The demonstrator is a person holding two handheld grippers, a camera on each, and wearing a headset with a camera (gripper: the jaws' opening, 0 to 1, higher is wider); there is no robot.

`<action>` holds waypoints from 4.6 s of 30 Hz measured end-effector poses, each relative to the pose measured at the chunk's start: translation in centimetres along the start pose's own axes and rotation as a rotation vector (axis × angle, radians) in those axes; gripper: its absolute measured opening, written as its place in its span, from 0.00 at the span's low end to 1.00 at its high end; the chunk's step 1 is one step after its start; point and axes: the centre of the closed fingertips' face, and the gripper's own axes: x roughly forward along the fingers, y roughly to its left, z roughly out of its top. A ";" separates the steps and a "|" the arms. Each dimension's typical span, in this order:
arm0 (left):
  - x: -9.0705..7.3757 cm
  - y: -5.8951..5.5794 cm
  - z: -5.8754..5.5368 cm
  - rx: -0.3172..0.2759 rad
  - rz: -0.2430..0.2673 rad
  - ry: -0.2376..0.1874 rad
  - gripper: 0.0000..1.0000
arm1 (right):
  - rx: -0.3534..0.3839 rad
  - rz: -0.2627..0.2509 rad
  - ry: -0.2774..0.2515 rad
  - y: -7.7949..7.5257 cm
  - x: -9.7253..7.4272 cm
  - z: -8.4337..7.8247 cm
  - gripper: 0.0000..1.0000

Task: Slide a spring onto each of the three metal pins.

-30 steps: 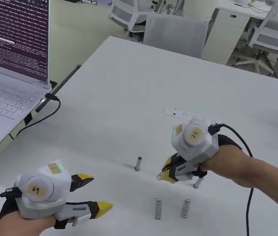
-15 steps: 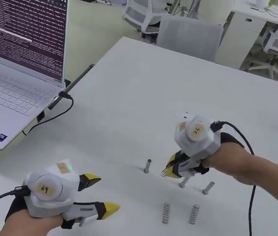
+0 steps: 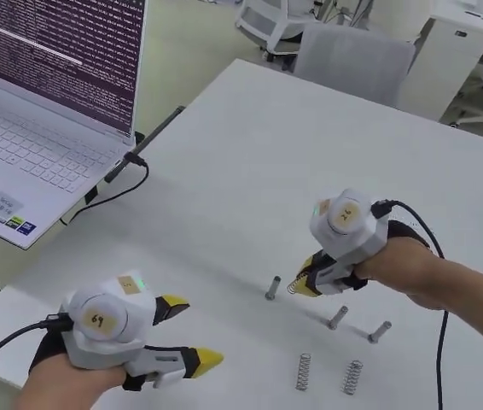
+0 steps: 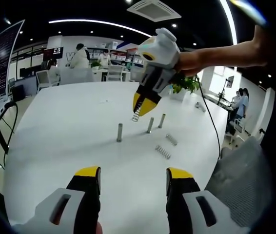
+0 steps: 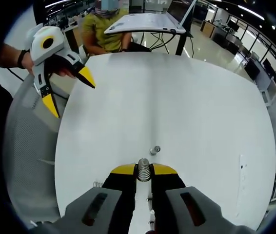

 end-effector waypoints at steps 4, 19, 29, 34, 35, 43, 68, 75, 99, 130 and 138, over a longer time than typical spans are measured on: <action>0.0 -0.1 -0.1 -0.003 0.000 0.001 0.50 | 0.007 0.002 -0.001 -0.2 0.4 0.2 0.08; 0.1 0.2 0.0 -0.021 0.008 -0.002 0.51 | 0.004 0.009 0.004 -1.5 1.6 1.0 0.08; -0.1 0.4 -0.1 -0.031 0.016 -0.008 0.51 | -0.024 0.006 0.015 -1.8 2.2 1.3 0.08; -0.3 0.5 -0.3 -0.033 0.018 -0.005 0.51 | -0.032 0.006 0.023 -2.0 2.4 1.3 0.08; -0.3 0.5 -0.3 -0.035 0.018 -0.005 0.51 | -0.034 0.007 0.024 -2.0 2.4 1.3 0.08; -0.4 0.7 -0.4 -0.040 0.021 -0.005 0.50 | -0.052 0.016 0.046 -1.9 3.1 1.1 0.08; -0.3 0.8 -0.7 -0.051 0.024 0.000 0.50 | -0.086 0.038 0.090 -1.6 4.5 0.7 0.09; -0.4 0.8 -0.7 -0.051 0.026 0.000 0.50 | -0.094 0.049 0.102 -1.6 5.2 0.6 0.09; -0.4 1.1 -0.7 -0.064 0.036 -0.004 0.50 | -0.107 0.073 0.149 -1.5 7.4 -0.4 0.09; -0.3 1.1 -0.9 -0.065 0.035 0.001 0.50 | -0.093 0.082 0.149 -1.3 7.2 -0.7 0.14; -0.2 1.0 -1.0 -0.061 0.030 0.004 0.50 | -0.081 0.075 0.134 -1.4 6.4 -0.5 0.17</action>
